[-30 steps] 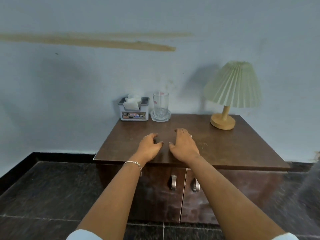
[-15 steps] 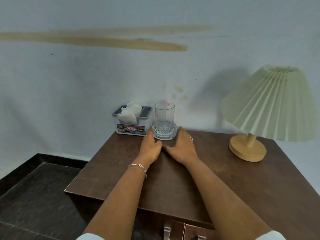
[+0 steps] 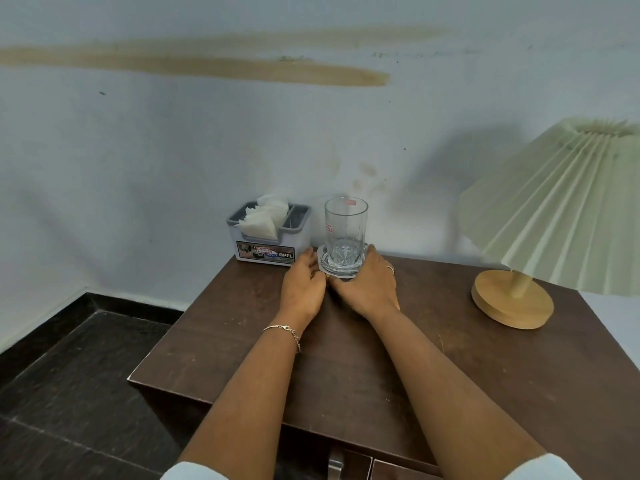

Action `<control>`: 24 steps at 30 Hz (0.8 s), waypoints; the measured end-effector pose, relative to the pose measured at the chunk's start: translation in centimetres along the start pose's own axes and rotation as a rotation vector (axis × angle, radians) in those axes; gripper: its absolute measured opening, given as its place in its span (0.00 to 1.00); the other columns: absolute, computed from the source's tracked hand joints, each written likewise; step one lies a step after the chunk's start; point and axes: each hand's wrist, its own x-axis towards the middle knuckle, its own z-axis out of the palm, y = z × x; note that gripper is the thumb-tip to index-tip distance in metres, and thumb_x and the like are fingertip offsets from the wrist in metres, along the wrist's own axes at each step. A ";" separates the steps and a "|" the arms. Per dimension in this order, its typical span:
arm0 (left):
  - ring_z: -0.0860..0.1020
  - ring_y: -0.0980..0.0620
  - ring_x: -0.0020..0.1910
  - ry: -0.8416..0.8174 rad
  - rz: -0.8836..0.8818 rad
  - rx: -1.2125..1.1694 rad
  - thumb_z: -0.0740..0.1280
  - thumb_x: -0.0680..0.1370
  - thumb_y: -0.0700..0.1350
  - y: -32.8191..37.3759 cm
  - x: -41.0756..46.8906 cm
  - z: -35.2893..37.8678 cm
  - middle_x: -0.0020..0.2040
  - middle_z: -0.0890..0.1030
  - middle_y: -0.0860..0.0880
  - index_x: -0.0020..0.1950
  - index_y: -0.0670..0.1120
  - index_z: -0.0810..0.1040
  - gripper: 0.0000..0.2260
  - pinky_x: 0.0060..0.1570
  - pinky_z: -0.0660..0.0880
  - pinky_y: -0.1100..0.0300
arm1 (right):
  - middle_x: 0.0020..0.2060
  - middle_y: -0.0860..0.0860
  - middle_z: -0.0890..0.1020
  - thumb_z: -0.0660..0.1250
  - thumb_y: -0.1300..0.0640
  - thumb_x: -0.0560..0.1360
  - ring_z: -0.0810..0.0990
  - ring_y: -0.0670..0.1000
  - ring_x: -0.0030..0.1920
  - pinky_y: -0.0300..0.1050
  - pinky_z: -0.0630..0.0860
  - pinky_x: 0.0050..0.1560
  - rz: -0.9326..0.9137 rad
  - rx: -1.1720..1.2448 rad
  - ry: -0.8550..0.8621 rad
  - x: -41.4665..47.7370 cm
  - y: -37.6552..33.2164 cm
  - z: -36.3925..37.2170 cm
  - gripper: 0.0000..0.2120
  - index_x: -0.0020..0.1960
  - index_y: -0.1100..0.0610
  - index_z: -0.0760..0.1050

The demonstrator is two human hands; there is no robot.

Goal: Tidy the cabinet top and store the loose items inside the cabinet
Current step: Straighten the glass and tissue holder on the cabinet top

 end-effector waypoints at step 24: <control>0.71 0.58 0.68 -0.279 0.137 0.151 0.55 0.67 0.40 -0.3 -0.1 0.4 0.69 0.75 0.53 0.72 0.50 0.70 0.32 0.71 0.64 0.58 | 0.65 0.58 0.73 0.72 0.39 0.63 0.69 0.59 0.67 0.50 0.62 0.71 0.170 0.007 0.175 -0.6 1.5 -1.1 0.45 0.70 0.64 0.63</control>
